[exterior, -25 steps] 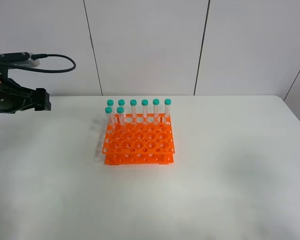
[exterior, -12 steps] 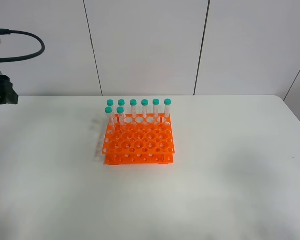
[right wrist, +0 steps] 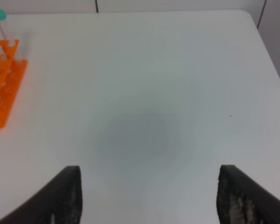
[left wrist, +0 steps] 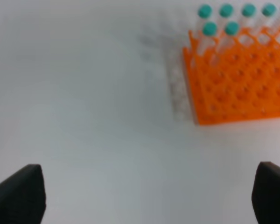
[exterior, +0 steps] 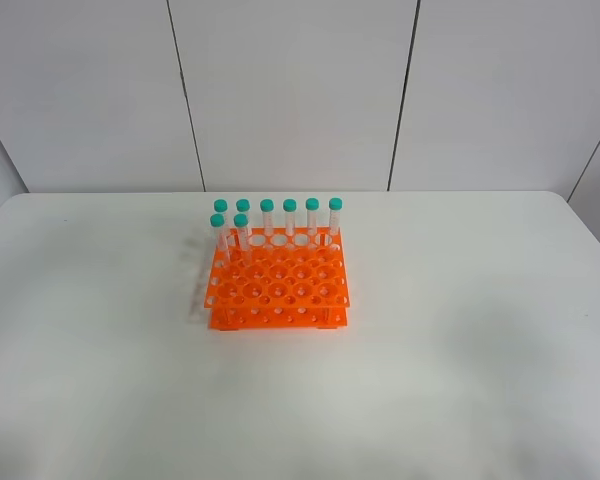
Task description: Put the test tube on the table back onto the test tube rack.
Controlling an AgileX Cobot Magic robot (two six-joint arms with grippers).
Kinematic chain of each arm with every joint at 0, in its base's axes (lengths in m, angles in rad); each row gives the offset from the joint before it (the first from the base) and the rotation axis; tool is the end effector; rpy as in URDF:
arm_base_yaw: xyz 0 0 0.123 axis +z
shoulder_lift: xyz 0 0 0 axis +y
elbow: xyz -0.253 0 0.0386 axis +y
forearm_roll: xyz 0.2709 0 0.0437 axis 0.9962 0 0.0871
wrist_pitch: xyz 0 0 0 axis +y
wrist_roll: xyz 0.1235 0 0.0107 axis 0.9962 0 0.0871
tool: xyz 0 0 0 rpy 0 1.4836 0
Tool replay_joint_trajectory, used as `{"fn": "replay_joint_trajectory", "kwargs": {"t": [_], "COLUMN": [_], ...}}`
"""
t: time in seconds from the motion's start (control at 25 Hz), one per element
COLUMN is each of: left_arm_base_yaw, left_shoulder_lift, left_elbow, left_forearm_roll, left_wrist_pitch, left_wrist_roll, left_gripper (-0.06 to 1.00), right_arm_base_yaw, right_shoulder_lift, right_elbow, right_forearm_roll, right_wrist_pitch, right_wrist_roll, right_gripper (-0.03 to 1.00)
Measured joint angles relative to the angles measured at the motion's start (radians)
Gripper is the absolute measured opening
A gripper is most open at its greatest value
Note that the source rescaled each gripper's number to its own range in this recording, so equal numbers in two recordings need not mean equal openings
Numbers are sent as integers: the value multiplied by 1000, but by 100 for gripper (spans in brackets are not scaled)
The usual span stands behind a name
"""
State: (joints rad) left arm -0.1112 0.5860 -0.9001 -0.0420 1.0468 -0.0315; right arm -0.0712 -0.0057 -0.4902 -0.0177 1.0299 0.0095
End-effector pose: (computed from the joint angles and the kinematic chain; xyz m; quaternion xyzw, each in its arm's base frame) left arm 0.1522 -0.0215 0.3458 0.0344 0.8940 -0.0527 0.4436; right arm 0.0757 -0.0073 0.2739 0.0343 0.8455 -0.0253 0.5323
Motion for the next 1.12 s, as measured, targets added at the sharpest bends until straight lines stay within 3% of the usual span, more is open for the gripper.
{"fn": "replay_joint_trajectory", "kwargs": {"t": [0.4, 0.68, 1.12], "left_arm_base_yaw": [0, 0, 0], "left_shoulder_lift": [-359, -454, -491], "left_elbow": [257, 284, 324], "left_forearm_roll": [-2, 59, 59], "left_wrist_pitch": [36, 109, 123], "left_wrist_roll": [-127, -159, -160], "left_gripper": [100, 100, 100], "right_arm_base_yaw": [0, 0, 0], "right_shoulder_lift": [0, 0, 0], "right_elbow": [0, 0, 0], "right_forearm_roll": [0, 0, 0], "right_wrist_pitch": [0, 0, 0], "right_wrist_roll": [0, 0, 0], "right_gripper": [59, 59, 59]}}
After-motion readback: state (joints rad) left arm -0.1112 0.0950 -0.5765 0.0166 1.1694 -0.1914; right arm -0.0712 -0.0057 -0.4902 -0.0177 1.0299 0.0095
